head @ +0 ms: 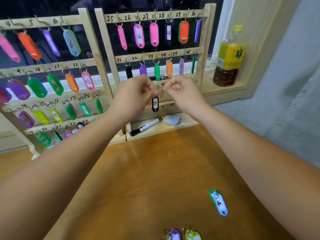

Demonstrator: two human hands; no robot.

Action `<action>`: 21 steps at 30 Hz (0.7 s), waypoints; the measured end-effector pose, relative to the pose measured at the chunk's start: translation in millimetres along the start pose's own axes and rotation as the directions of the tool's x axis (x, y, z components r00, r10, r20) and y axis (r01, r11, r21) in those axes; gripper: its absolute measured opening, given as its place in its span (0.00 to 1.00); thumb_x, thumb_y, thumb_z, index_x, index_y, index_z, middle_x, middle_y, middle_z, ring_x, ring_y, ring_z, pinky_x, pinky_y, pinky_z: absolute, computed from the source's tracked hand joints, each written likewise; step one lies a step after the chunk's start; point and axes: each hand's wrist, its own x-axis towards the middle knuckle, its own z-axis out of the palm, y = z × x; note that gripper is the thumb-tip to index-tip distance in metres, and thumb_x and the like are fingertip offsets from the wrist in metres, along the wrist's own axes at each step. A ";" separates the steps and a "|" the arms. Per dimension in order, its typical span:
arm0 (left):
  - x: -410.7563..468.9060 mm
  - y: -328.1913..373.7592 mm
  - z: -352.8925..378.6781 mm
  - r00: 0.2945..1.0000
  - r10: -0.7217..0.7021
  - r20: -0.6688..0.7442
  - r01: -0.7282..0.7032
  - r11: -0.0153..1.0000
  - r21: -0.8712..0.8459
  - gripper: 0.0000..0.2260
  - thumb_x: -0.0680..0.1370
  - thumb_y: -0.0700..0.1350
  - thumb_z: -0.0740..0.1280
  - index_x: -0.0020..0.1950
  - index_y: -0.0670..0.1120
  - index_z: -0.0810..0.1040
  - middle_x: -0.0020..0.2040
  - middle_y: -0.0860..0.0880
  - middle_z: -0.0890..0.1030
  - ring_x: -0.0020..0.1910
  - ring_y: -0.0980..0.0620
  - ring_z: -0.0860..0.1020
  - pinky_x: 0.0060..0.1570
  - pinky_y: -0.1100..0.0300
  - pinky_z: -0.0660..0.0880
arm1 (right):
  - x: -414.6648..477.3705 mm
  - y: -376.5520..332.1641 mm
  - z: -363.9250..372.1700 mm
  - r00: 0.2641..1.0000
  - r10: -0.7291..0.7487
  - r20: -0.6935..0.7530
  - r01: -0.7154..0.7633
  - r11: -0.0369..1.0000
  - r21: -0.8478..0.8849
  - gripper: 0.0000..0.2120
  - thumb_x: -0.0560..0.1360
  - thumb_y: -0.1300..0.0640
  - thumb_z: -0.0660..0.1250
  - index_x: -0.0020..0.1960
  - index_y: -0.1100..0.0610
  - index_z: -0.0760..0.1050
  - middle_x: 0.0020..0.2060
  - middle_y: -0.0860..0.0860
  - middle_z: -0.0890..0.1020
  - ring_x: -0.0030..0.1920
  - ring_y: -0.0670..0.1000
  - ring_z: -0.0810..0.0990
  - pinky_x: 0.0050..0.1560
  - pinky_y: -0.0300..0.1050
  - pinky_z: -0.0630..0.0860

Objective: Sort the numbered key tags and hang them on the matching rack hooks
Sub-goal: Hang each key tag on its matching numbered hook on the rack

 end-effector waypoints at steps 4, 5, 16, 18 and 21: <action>7.5 2.6 -2.1 0.998 -0.010 -0.063 0.011 1.000 0.019 0.06 0.81 0.49 0.75 0.48 0.50 0.81 0.39 0.53 0.85 0.35 0.55 0.83 0.39 0.57 0.81 | 8.9 -2.4 10.9 1.000 0.008 -0.012 -0.009 0.998 -0.054 0.04 0.80 0.54 0.70 0.47 0.51 0.82 0.40 0.43 0.83 0.42 0.44 0.78 0.43 0.42 0.71; 9.5 3.3 -1.8 0.998 -0.004 -0.070 0.006 0.999 0.034 0.06 0.81 0.50 0.75 0.48 0.51 0.82 0.39 0.53 0.85 0.34 0.55 0.83 0.39 0.57 0.80 | 8.9 -3.7 12.5 1.000 0.010 -0.018 -0.012 0.996 -0.092 0.04 0.80 0.54 0.70 0.47 0.51 0.82 0.42 0.44 0.84 0.43 0.45 0.79 0.41 0.41 0.71; 31.7 10.6 11.0 0.982 0.032 -0.187 0.007 0.978 0.209 0.07 0.79 0.52 0.76 0.46 0.51 0.83 0.40 0.55 0.82 0.44 0.53 0.80 0.45 0.56 0.76 | -20.1 -6.1 3.3 0.996 -0.070 -0.053 0.059 0.980 -0.190 0.06 0.80 0.58 0.66 0.52 0.48 0.78 0.22 0.43 0.72 0.24 0.46 0.68 0.35 0.46 0.70; 34.5 9.1 12.5 0.984 0.026 -0.177 0.017 0.971 0.237 0.08 0.79 0.53 0.76 0.45 0.51 0.82 0.38 0.56 0.80 0.43 0.52 0.81 0.46 0.55 0.78 | -34.0 -3.5 -4.0 0.997 -0.069 -0.027 0.063 0.980 -0.188 0.05 0.81 0.58 0.66 0.52 0.49 0.78 0.20 0.43 0.70 0.24 0.46 0.67 0.37 0.48 0.73; 32.8 7.6 12.7 0.983 0.034 -0.182 0.015 0.965 0.262 0.08 0.79 0.54 0.75 0.48 0.50 0.84 0.41 0.55 0.81 0.45 0.51 0.80 0.45 0.55 0.78 | -59.7 4.8 -17.3 0.999 -0.038 0.021 0.041 0.987 -0.154 0.04 0.81 0.57 0.68 0.51 0.49 0.79 0.22 0.45 0.71 0.27 0.49 0.72 0.51 0.51 0.80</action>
